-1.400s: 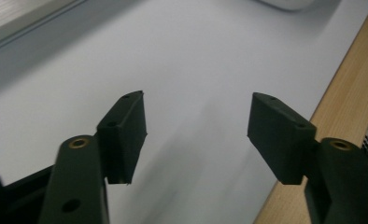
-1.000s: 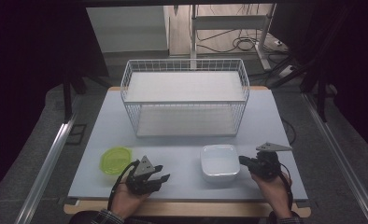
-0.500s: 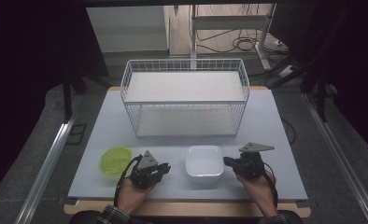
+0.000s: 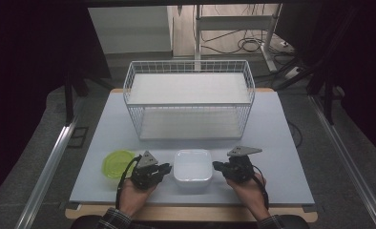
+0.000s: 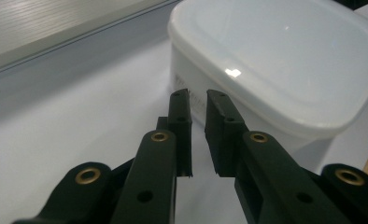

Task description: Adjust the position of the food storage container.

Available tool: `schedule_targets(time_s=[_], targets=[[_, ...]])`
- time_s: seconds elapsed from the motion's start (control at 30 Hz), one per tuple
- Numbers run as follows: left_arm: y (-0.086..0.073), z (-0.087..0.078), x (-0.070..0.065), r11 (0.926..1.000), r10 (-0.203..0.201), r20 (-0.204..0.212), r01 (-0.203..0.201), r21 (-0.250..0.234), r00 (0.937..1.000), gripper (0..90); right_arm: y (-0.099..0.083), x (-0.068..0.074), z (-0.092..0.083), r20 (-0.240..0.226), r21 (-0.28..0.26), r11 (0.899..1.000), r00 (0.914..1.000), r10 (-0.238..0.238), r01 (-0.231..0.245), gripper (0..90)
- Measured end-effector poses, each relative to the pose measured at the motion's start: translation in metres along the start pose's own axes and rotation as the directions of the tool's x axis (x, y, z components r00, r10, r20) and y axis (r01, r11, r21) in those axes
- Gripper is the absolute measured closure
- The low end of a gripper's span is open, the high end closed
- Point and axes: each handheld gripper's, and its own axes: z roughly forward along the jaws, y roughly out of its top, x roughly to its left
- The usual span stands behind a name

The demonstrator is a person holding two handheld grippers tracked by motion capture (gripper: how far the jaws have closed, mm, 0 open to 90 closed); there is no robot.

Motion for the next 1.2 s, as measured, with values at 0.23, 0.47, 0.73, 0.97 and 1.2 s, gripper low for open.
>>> schedule_targets(time_s=[0.23,0.47,0.73,0.97,1.2], targets=[[-0.001,-0.003,0.006,0.9999,-0.010,-0.026,0.010,0.011,0.9996,82.7,0.003,0.010,0.009,-0.002,-0.003,1.000,0.9999,-0.014,0.014,89.7],[-0.002,-0.016,0.008,0.9994,-0.034,-0.023,0.034,-0.004,0.9991,74.0,0.003,0.011,0.005,0.026,0.004,0.998,0.9974,-0.067,0.067,88.9],[-0.011,-0.042,0.009,0.9987,-0.023,-0.011,0.022,-0.047,0.9997,49.5,-0.001,0.004,-0.012,0.045,-0.043,0.990,0.9905,-0.130,0.132,70.2],[-0.018,-0.048,0.010,0.9995,0.010,0.049,-0.008,-0.029,0.9988,21.2,-0.008,0.000,-0.023,0.039,-0.060,0.990,0.9912,-0.127,0.129,49.0],[-0.018,-0.047,0.005,0.9993,0.026,0.046,-0.025,-0.028,0.9986,12.8,-0.013,-0.002,-0.021,0.018,-0.044,0.989,0.9903,-0.138,0.138,32.0]])
